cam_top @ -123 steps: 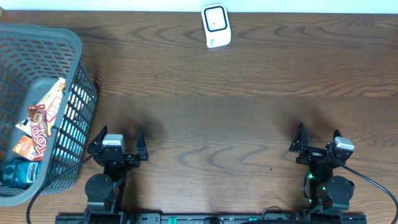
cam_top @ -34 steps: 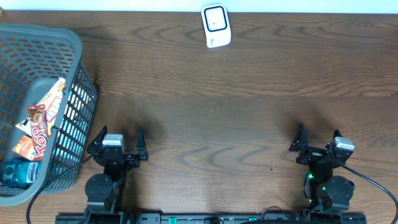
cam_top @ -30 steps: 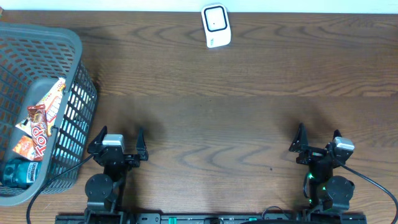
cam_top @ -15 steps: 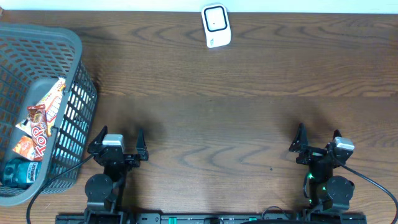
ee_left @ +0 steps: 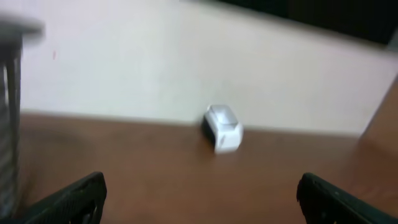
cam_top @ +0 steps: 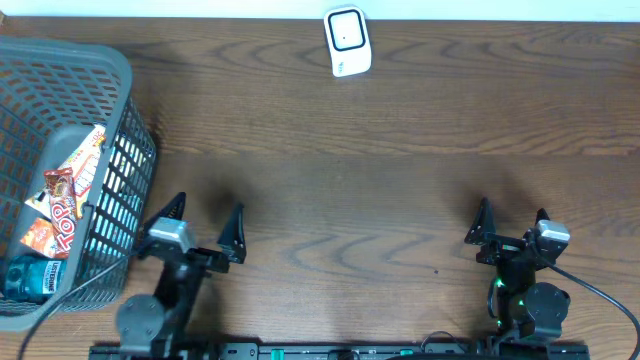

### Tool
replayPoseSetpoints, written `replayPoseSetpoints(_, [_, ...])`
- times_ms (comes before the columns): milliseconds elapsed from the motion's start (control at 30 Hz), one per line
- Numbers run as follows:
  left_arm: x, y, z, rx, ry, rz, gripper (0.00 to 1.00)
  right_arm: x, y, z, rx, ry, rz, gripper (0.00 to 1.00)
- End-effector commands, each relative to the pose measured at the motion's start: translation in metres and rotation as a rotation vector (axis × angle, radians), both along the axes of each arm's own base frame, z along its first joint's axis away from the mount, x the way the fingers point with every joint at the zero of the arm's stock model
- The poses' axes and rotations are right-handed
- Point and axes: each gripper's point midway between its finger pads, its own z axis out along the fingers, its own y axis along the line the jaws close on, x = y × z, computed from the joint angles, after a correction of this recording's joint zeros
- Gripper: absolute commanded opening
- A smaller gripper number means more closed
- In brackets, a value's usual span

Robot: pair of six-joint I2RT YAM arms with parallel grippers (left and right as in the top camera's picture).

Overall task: Scan the item barcode
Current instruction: 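Reach the left gripper into the basket and grasp the red TOP bar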

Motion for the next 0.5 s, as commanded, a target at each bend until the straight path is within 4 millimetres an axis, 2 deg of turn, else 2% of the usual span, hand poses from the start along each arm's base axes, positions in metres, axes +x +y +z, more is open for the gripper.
replayPoseSetpoints(0, [-0.012, -0.005, 0.059, -0.101, -0.061, -0.044, 0.98, 0.000, 0.000, 0.000, 0.011, -0.001, -0.001, 0.99])
replayPoseSetpoints(133, [-0.009, -0.005, 0.109, -0.119, -0.037, -0.046, 0.98, 0.000, 0.000, 0.000, 0.011, -0.001, -0.002, 0.99])
replayPoseSetpoints(333, [0.014, -0.006, 0.177, -0.046, 0.077, -0.035, 0.98, 0.000, 0.000, -0.001, 0.011, -0.001, -0.002, 0.99])
replayPoseSetpoints(400, [0.018, -0.008, 0.192, -0.025, 0.134, -0.044, 0.98, 0.000, 0.000, 0.000, 0.011, -0.001, -0.002, 0.99])
replayPoseSetpoints(467, [0.022, -0.012, 0.194, -0.020, 0.214, -0.062, 0.98, 0.000, 0.000, 0.000, 0.011, -0.001, -0.002, 0.99])
